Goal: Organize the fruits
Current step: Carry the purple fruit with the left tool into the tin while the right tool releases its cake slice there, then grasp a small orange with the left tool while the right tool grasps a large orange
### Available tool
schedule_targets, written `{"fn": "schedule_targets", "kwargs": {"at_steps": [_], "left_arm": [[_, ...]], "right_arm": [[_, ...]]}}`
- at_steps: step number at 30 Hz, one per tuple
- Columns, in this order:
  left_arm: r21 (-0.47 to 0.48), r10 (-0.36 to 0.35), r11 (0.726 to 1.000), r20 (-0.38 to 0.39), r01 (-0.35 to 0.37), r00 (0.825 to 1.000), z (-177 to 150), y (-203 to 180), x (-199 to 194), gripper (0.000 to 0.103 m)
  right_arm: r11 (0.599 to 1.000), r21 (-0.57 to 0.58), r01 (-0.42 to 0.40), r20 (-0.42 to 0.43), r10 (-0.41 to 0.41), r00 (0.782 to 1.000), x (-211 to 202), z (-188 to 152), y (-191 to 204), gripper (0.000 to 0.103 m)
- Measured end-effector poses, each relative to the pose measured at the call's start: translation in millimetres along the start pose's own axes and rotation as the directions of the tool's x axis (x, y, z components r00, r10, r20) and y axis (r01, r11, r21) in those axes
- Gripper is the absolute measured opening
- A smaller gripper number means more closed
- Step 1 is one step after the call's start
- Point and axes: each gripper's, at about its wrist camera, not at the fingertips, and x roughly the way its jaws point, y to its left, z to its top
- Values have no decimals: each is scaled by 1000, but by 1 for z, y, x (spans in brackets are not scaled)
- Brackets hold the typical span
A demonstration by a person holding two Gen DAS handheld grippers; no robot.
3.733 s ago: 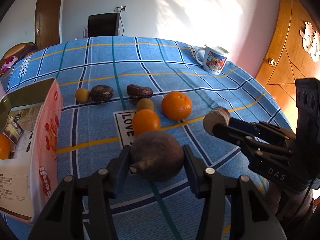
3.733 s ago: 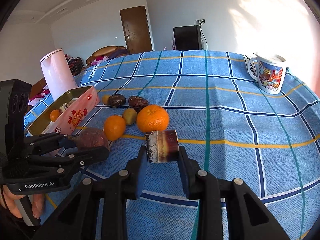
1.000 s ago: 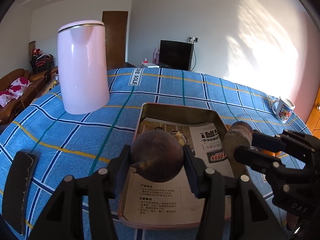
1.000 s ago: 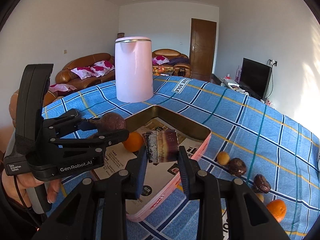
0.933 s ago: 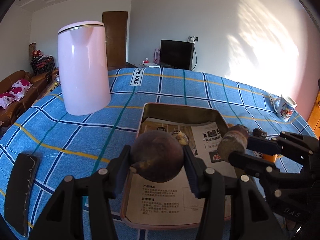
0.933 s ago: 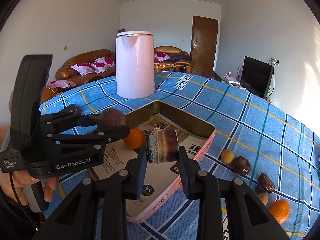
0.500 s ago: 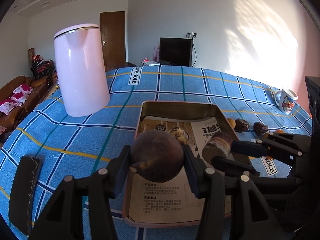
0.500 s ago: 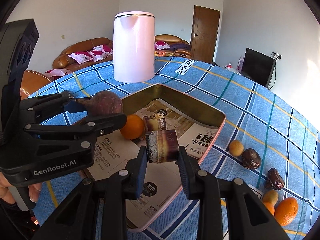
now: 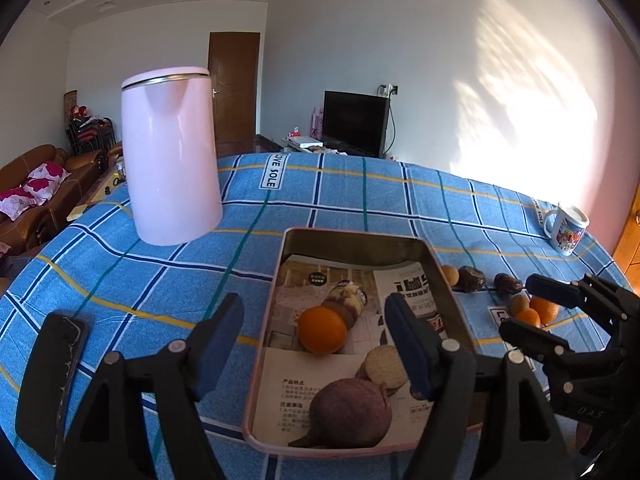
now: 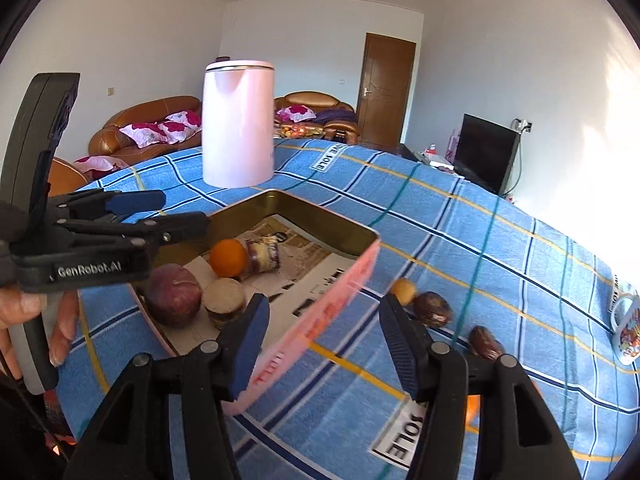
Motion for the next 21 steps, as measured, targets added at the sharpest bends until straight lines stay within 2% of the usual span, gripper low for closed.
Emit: {"fn": "schedule_targets", "kwargs": {"at_steps": [2, 5, 9, 13, 17, 21], "left_arm": [[14, -23, 1000, 17, 22, 1000, 1, -15, -2, 87], [61, -69, 996, 17, 68, 997, 1, -45, 0, 87], [128, -128, 983, -12, 129, 992, -3, -86, 6, 87], [177, -154, 971, -44, 160, 987, -8, -118, 18, 87], [184, -176, 965, -83, 189, 981, -10, -134, 30, 87], [212, -161, 961, -89, 177, 983, -11, -143, 38, 88]], "right_arm": [[998, 35, 47, -3, -47, 999, -12, -8, -22, 59], [986, 111, 127, -21, -125, 992, -27, -20, -62, 60], [952, 214, 220, -60, -212, 975, -38, -38, -107, 68], [932, 278, 231, -103, -211, 972, -36, -52, -132, 68], [930, 301, 213, -137, -179, 974, -27, -59, -137, 68], [930, 311, 196, -152, -155, 976, -18, -60, -138, 68]]}}
